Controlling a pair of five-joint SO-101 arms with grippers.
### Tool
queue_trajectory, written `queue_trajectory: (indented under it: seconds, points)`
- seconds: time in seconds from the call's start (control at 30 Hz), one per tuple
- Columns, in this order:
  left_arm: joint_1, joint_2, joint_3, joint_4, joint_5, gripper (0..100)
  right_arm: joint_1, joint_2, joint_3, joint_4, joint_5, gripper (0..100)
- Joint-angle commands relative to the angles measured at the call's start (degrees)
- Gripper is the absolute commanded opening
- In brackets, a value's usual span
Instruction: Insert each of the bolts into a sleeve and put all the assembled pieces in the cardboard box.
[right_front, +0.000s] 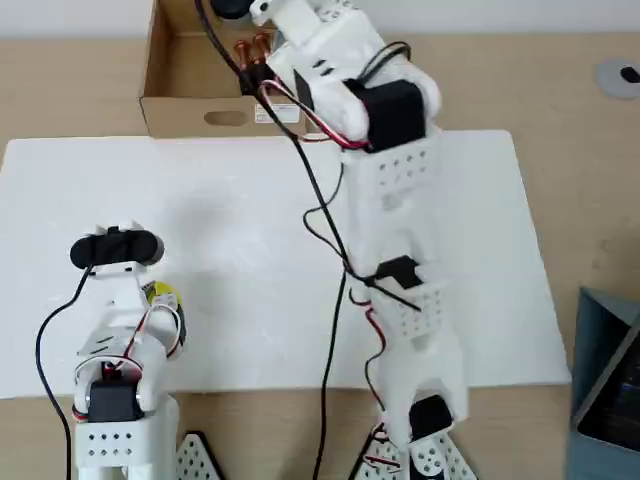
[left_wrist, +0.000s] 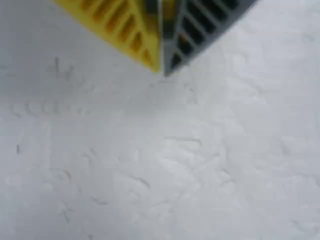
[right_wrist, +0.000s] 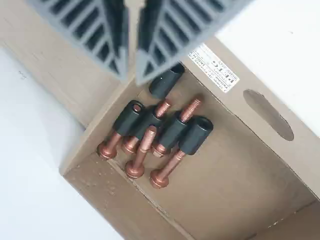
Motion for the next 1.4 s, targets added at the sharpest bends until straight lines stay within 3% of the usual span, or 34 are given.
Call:
queue_trajectory:
  seconds: [0.0,0.27,0.77,0.93,1.37]
  points:
    - [-0.3,-0.4,-0.3,-0.1,-0.2,0,0.7,-3.7,-2.1,0.4,-0.8,0.9]
    - [-0.3,-0.4,-0.3,-0.2,-0.2,0,0.7,-7.3,-2.1,0.8,-1.1,0.9]
    - [-0.3,-0.4,-0.3,-0.2,-0.2,0,1.5,-22.4,-1.0,13.7,-7.5,0.9]
    - [-0.3,-0.4,-0.3,-0.2,-0.2,0,5.7,-34.5,13.0,13.8,-9.3,0.9]
    - [-0.3,-0.4,-0.3,-0.2,-0.2,0,18.3,-71.5,66.2,12.9,-14.6,0.9]
